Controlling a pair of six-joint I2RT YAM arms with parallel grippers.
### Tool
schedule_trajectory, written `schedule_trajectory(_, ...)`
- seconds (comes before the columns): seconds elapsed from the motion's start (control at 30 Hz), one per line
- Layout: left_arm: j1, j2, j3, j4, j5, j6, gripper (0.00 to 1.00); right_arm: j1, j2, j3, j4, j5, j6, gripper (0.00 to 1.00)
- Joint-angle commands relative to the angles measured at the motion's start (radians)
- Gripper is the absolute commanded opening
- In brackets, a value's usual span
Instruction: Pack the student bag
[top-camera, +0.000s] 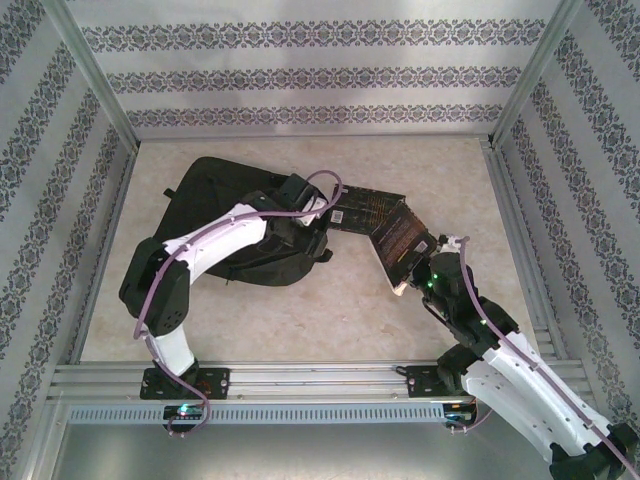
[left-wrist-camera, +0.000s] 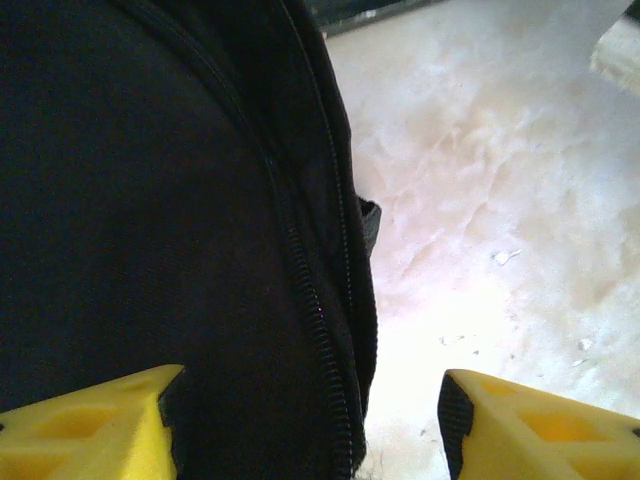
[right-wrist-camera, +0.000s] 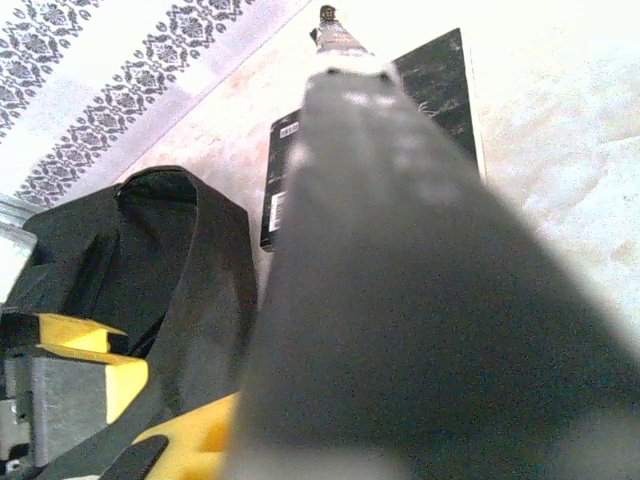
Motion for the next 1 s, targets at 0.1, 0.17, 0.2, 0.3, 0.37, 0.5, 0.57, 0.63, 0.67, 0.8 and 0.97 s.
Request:
schedule_trajectory(0.1, -0.015, 0.034, 0.032, -0.044, -0.072, 0.030, 0.58, -0.017, -0.015, -0.010, 0.078, -0.036, 0.022, 0.00)
schedule_trajectory(0.17, -0.015, 0.034, 0.036, -0.034, -0.084, 0.031, 0.50, -0.018, -0.017, -0.012, 0.076, -0.043, 0.022, 0.00)
schedule_trajectory(0.2, -0.015, 0.033, 0.037, -0.032, -0.086, 0.031, 0.48, -0.018, -0.017, -0.013, 0.078, -0.045, 0.022, 0.00)
schedule_trajectory(0.3, -0.015, 0.024, 0.040, -0.024, -0.089, 0.027, 0.47, -0.018, -0.018, -0.018, 0.077, -0.048, 0.024, 0.00)
schedule_trajectory(0.37, -0.013, 0.012, 0.035, -0.015, -0.100, 0.025, 0.50, -0.020, -0.018, -0.023, 0.084, -0.050, 0.028, 0.00)
schedule_trajectory(0.5, -0.012, -0.018, 0.021, 0.009, -0.119, 0.013, 0.55, -0.020, -0.010, -0.032, 0.100, -0.062, 0.037, 0.00)
schedule_trajectory(0.57, -0.006, -0.032, 0.014, 0.021, -0.119, 0.004, 0.55, -0.020, -0.006, -0.034, 0.105, -0.068, 0.041, 0.00)
schedule_trajectory(0.63, -0.001, -0.041, 0.007, 0.033, -0.114, -0.002, 0.55, -0.020, -0.002, -0.037, 0.109, -0.072, 0.043, 0.00)
schedule_trajectory(0.67, 0.000, -0.042, 0.008, 0.036, -0.112, -0.006, 0.55, -0.020, 0.000, -0.038, 0.111, -0.074, 0.043, 0.00)
schedule_trajectory(0.8, 0.009, -0.051, 0.002, 0.054, -0.097, -0.019, 0.55, -0.021, 0.006, -0.042, 0.119, -0.080, 0.045, 0.00)
schedule_trajectory(0.97, 0.020, -0.041, -0.001, 0.058, -0.088, -0.027, 0.55, -0.021, 0.009, -0.046, 0.125, -0.088, 0.048, 0.00)
